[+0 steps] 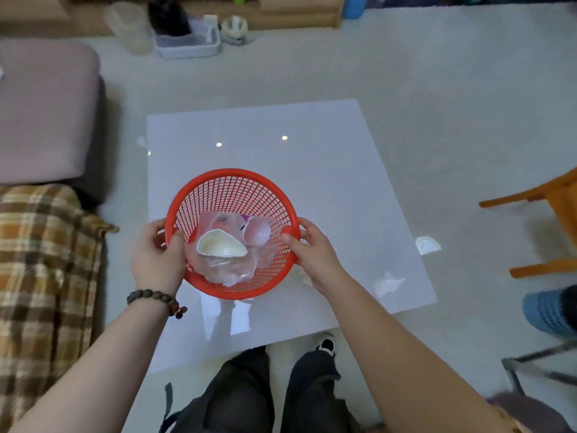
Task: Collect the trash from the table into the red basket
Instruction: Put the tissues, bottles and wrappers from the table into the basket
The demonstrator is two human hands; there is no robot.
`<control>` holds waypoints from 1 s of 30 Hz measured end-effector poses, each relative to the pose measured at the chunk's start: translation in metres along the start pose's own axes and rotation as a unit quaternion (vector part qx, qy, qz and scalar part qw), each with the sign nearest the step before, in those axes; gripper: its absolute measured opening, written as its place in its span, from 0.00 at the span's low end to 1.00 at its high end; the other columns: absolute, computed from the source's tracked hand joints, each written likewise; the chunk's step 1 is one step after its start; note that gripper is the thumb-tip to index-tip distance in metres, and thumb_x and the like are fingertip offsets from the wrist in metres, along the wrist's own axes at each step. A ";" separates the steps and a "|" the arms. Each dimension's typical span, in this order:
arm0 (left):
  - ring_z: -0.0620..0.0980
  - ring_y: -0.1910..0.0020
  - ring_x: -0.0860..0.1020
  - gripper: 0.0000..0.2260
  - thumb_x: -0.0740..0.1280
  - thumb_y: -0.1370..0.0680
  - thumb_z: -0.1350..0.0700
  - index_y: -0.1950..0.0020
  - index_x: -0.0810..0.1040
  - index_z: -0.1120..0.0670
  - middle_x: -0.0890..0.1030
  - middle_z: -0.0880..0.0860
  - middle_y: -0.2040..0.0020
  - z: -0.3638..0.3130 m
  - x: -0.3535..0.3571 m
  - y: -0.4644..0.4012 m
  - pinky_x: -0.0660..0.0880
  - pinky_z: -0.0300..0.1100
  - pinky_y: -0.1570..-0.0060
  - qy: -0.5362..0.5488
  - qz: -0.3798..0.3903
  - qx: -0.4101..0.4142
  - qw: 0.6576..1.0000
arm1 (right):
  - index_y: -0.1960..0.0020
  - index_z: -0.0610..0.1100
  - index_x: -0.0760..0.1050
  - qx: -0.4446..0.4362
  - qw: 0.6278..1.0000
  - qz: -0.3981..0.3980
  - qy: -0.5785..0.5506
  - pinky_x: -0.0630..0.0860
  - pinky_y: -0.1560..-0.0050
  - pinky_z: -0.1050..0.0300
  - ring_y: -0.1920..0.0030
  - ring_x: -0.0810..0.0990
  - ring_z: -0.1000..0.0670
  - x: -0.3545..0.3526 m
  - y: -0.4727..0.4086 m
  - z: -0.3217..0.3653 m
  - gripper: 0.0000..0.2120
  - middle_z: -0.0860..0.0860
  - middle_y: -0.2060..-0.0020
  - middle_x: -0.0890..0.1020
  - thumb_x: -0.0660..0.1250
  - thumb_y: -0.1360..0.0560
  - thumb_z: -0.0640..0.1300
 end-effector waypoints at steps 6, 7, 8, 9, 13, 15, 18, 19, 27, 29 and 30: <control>0.36 0.63 0.77 0.08 0.65 0.26 0.58 0.48 0.78 0.49 0.80 0.48 0.56 0.020 -0.016 0.013 0.68 0.27 0.67 -0.022 -0.103 -0.030 0.994 | 0.32 0.49 0.69 -0.007 0.986 -0.026 0.166 0.72 0.51 0.67 0.45 0.76 0.54 -0.028 -0.044 -0.036 0.20 0.50 0.38 0.75 0.64 0.23 0.51; 0.40 0.61 0.78 0.08 0.65 0.26 0.57 0.49 0.78 0.48 0.80 0.48 0.55 0.026 -0.016 0.015 0.68 0.30 0.64 -0.027 -0.112 -0.036 0.993 | 0.32 0.48 0.68 -0.020 0.974 -0.030 0.224 0.71 0.45 0.64 0.40 0.74 0.51 -0.038 -0.051 -0.048 0.21 0.49 0.35 0.73 0.65 0.23 0.49; 0.44 0.58 0.78 0.08 0.65 0.26 0.56 0.48 0.78 0.49 0.80 0.48 0.54 0.033 -0.015 0.017 0.68 0.31 0.63 -0.032 -0.121 -0.043 0.991 | 0.31 0.47 0.67 -0.033 0.958 -0.018 0.284 0.68 0.39 0.61 0.36 0.72 0.49 -0.044 -0.060 -0.062 0.22 0.47 0.33 0.71 0.65 0.24 0.48; 0.45 0.57 0.78 0.08 0.65 0.26 0.55 0.47 0.78 0.50 0.80 0.48 0.54 0.039 -0.014 0.018 0.68 0.31 0.62 -0.037 -0.127 -0.048 0.990 | 0.29 0.46 0.66 -0.043 0.940 -0.003 0.338 0.64 0.35 0.58 0.32 0.68 0.48 -0.049 -0.066 -0.076 0.24 0.47 0.31 0.68 0.66 0.24 0.48; 0.35 0.62 0.77 0.08 0.66 0.26 0.54 0.48 0.79 0.48 0.80 0.43 0.58 0.062 -0.008 0.028 0.67 0.25 0.66 -0.052 -0.152 -0.062 0.985 | 0.27 0.48 0.62 -0.037 0.861 0.046 0.505 0.66 0.33 0.50 0.30 0.63 0.42 -0.058 -0.090 -0.146 0.29 0.46 0.27 0.61 0.68 0.25 0.47; 0.31 0.63 0.77 0.07 0.66 0.26 0.54 0.51 0.77 0.44 0.79 0.38 0.60 0.070 -0.004 0.033 0.66 0.22 0.68 -0.053 -0.161 -0.065 0.983 | 0.28 0.49 0.63 -0.039 0.821 0.056 0.566 0.70 0.38 0.49 0.34 0.65 0.42 -0.058 -0.097 -0.175 0.27 0.46 0.29 0.64 0.67 0.25 0.46; 0.28 0.65 0.76 0.07 0.66 0.26 0.56 0.52 0.76 0.45 0.78 0.38 0.60 0.080 0.002 0.037 0.67 0.21 0.70 -0.053 -0.167 -0.065 0.982 | 0.35 0.47 0.70 -0.095 0.795 0.024 0.599 0.72 0.50 0.52 0.45 0.70 0.43 -0.054 -0.105 -0.189 0.20 0.45 0.40 0.73 0.65 0.25 0.41; 0.27 0.65 0.76 0.07 0.66 0.26 0.56 0.51 0.77 0.45 0.78 0.38 0.60 0.081 0.003 0.039 0.66 0.20 0.71 -0.061 -0.167 -0.062 0.982 | 0.37 0.46 0.72 -0.103 0.804 0.016 0.585 0.72 0.53 0.52 0.47 0.71 0.43 -0.053 -0.109 -0.190 0.17 0.45 0.44 0.75 0.64 0.25 0.38; 0.33 0.62 0.76 0.08 0.66 0.24 0.56 0.45 0.79 0.50 0.80 0.45 0.57 0.064 0.016 0.052 0.67 0.24 0.69 -0.079 -0.143 -0.073 0.984 | 0.46 0.42 0.77 -0.138 0.906 -0.022 0.401 0.70 0.54 0.58 0.48 0.76 0.44 -0.057 -0.083 -0.109 0.10 0.45 0.50 0.79 0.63 0.25 0.35; 0.32 0.65 0.75 0.08 0.66 0.24 0.57 0.45 0.78 0.51 0.79 0.46 0.56 0.049 0.025 0.055 0.66 0.22 0.71 -0.075 -0.126 -0.072 0.987 | 0.46 0.42 0.78 -0.206 0.912 -0.056 0.350 0.70 0.53 0.59 0.49 0.76 0.46 -0.055 -0.060 -0.060 0.11 0.47 0.50 0.79 0.64 0.27 0.35; 0.31 0.66 0.75 0.08 0.66 0.24 0.57 0.46 0.78 0.49 0.79 0.46 0.57 0.040 0.031 0.057 0.67 0.22 0.72 -0.068 -0.114 -0.071 0.989 | 0.47 0.43 0.79 -0.238 0.912 -0.068 0.328 0.71 0.53 0.59 0.49 0.77 0.47 -0.053 -0.048 -0.037 0.11 0.47 0.50 0.79 0.65 0.27 0.35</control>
Point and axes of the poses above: each hand's wrist, its own y-axis away from the middle knuckle, its own x-axis out of the palm, z = x × y, the point moved 5 cm from there along -y, towards the middle knuckle
